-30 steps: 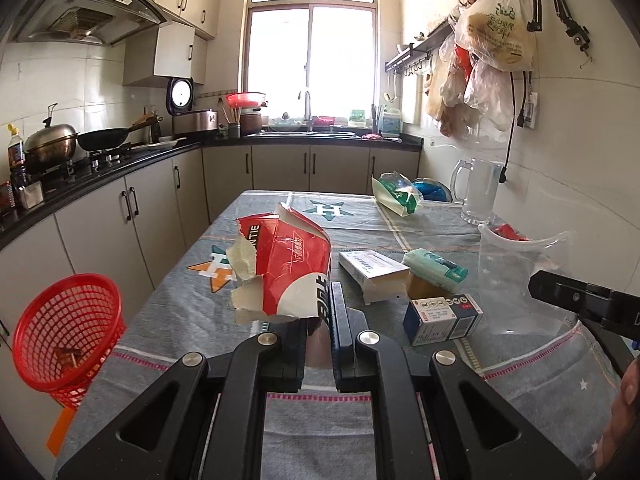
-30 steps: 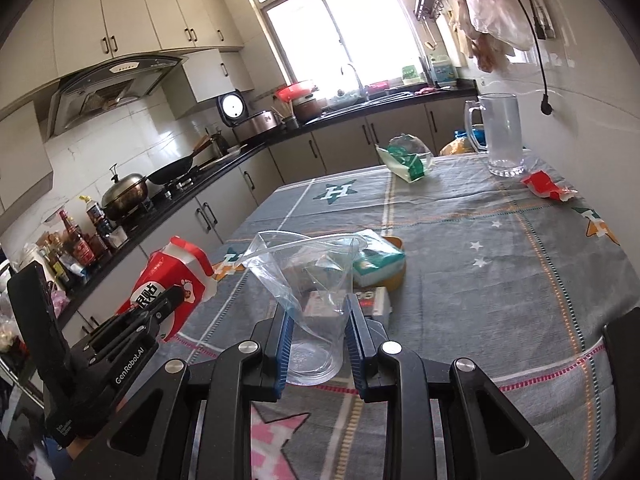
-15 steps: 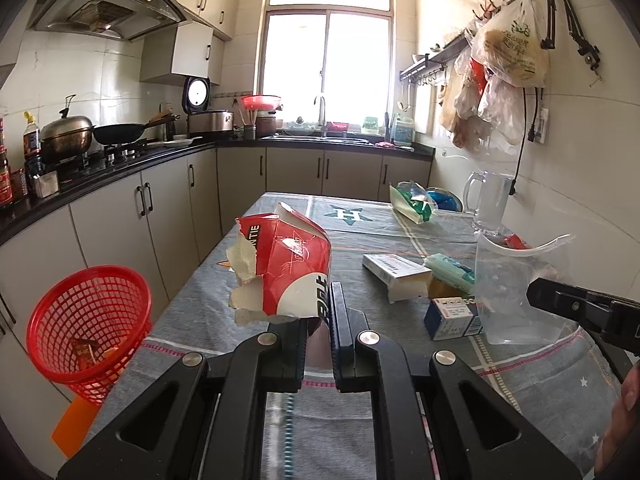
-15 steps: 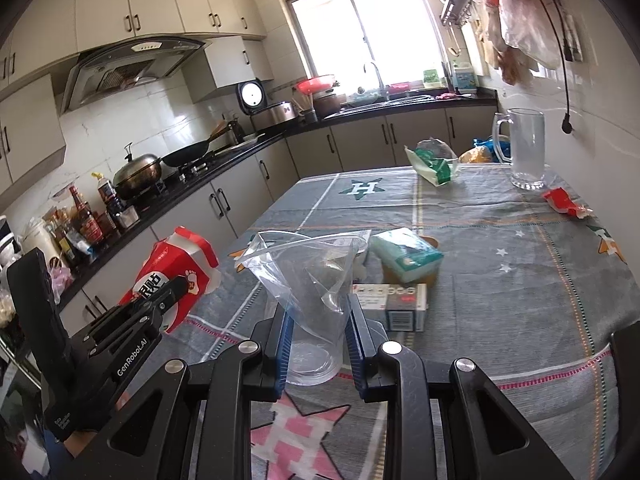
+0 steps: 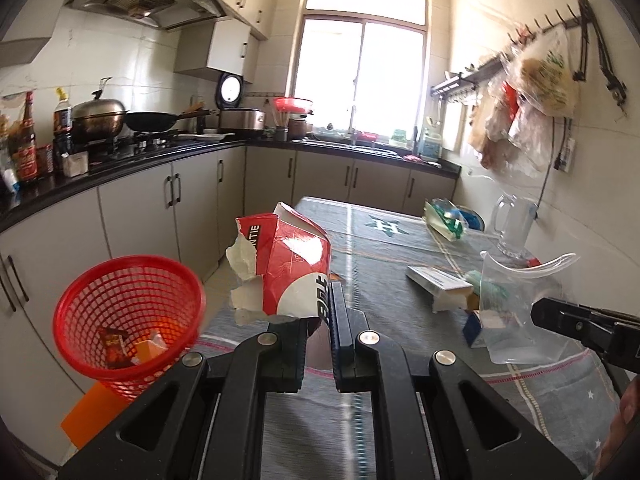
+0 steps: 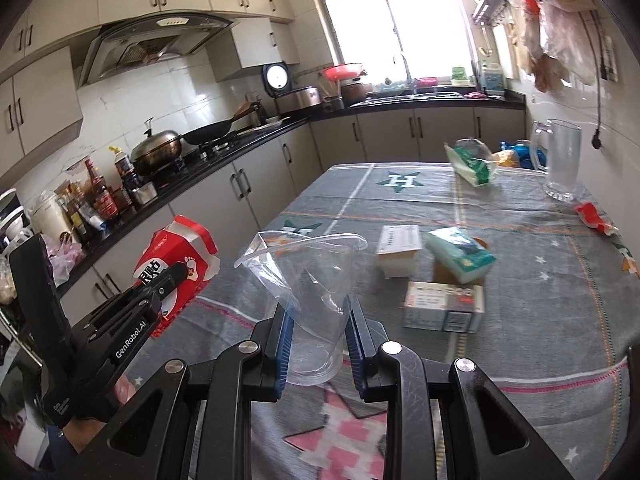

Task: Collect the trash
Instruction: 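Carry both held items over the red basket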

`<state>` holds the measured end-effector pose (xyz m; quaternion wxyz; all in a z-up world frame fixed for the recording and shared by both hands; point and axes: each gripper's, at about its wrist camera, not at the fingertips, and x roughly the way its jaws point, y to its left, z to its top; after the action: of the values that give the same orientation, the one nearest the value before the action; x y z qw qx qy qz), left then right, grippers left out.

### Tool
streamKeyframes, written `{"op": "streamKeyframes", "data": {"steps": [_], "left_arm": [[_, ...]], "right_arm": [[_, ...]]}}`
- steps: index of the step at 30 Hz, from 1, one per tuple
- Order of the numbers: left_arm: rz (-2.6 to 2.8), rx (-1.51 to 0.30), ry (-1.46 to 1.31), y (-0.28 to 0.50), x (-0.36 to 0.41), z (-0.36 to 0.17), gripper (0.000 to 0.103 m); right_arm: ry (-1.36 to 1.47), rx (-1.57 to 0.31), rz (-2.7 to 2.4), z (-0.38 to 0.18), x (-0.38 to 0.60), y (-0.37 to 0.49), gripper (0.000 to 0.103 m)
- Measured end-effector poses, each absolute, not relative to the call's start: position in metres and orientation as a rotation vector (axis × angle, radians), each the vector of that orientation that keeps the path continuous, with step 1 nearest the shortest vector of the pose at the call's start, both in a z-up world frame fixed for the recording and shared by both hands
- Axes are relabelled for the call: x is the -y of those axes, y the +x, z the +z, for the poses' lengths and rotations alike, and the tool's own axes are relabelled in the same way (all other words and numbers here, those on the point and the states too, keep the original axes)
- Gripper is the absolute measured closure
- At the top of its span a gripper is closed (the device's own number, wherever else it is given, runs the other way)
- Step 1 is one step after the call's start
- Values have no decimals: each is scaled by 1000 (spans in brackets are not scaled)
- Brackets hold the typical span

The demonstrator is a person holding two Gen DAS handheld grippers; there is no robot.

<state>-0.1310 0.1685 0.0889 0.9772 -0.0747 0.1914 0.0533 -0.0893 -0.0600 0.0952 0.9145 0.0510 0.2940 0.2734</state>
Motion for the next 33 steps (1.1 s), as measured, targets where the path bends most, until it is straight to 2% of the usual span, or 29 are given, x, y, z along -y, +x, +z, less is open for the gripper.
{"op": "streamKeyframes", "data": {"steps": [11,20,33], "left_arm": [[239,-357,-237,-151,-248,96,93],[349,-385,-314,-164,-319,79,93],[390,-433,-352,-159,-359,54,93]], "right_arm": [[66,-641,690,108,-10,-77,75],[49,-686,787,113,-74,-62,75],[17,-796,872,94,-159,-32,75]]}}
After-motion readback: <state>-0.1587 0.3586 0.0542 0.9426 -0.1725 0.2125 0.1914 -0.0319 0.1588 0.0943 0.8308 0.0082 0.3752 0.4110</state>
